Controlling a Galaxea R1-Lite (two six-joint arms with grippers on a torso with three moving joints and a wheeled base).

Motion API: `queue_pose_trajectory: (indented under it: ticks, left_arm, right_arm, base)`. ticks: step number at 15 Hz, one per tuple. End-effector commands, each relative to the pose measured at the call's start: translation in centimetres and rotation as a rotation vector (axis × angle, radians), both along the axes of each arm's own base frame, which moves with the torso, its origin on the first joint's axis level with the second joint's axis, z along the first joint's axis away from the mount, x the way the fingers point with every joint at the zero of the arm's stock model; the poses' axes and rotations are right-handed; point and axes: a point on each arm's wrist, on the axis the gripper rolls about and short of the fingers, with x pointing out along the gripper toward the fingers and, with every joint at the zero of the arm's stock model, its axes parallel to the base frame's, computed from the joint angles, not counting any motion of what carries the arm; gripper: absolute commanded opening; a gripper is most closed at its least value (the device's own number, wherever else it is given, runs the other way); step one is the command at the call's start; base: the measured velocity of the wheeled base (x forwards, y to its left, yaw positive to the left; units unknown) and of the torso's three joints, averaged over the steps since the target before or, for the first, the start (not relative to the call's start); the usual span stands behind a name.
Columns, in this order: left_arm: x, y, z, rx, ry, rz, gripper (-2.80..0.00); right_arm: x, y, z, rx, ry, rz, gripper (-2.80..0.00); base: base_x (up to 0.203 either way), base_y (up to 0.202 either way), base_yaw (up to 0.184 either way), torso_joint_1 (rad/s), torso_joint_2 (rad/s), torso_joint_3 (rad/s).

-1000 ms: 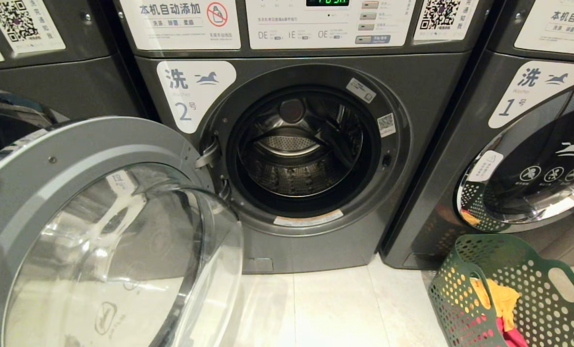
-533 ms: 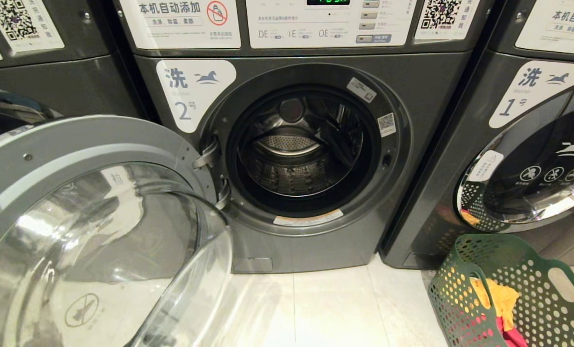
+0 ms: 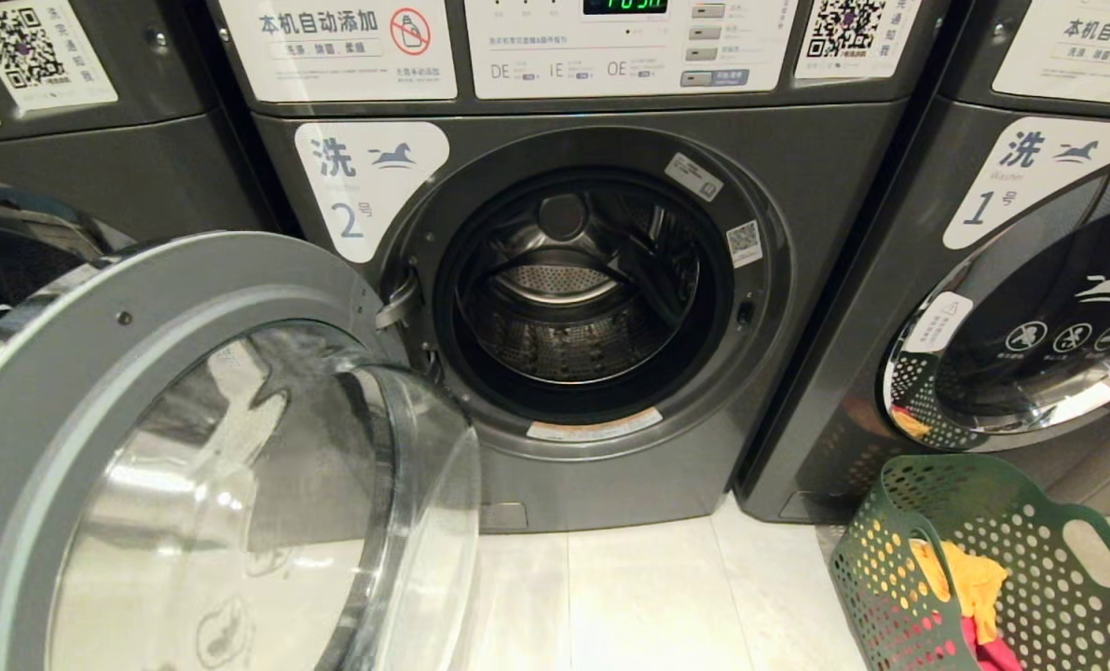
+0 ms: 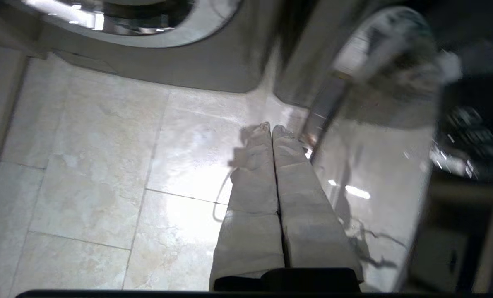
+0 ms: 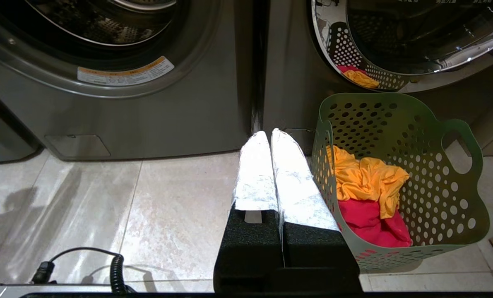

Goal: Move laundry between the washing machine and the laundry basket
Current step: Close the washing machine door with the left hand

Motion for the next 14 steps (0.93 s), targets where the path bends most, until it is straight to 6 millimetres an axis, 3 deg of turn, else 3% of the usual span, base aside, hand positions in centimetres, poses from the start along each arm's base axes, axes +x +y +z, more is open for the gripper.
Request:
queue_pose_trajectory:
  ticks: [1,4,7,9,11,13,14]
  left_arm:
    - [-1.6,-1.4,0.4,-0.014,-0.018,-0.095,-2.8]
    - [-2.8,-4.4,-0.5,-0.046,0.033,-0.369,-2.8]
    - [-2.2,-7.4,-1.6,-0.048,0.1,-0.598,-2.8]
    - [0.5,-10.4,-2.2,-0.047,0.081,-0.727,-2.8]
    - [4.8,-14.5,-1.5,-0.055,-0.12,-0.802,-2.8]
    - [9.0,-19.2,-1.0,-0.046,-0.375,-0.735,-2.8]
    - [10.2,-20.7,-0.9,-0.031,-0.47,-0.63,-2.8]
  right_arm:
    - [0.0,0.0,0.0,0.0,0.001,0.0,-2.8]
    - [0.0,0.0,0.0,0.0,0.001,0.001,-2.8]
    - [0.0,0.0,0.0,0.0,0.001,0.0,-2.8]
    - [0.0,0.0,0.0,0.0,0.001,0.001,-2.8]
    - [0.0,0.0,0.0,0.0,0.001,0.002,-2.8]
    - [0.0,0.0,0.0,0.0,0.001,0.003,-2.8]
    - [0.0,0.0,0.0,0.0,0.001,0.003,-2.8]
  base:
    - [0.0,0.0,0.0,0.0,0.0,0.0]
    - [0.0,0.0,0.0,0.0,0.0,0.0]
    - [0.0,0.0,0.0,0.0,0.0,0.0]
    - [0.0,0.0,0.0,0.0,0.0,0.0]
    - [0.0,0.0,0.0,0.0,0.0,0.0]
    - [0.0,0.0,0.0,0.0,0.0,0.0]
    - [0.0,0.0,0.0,0.0,0.0,0.0]
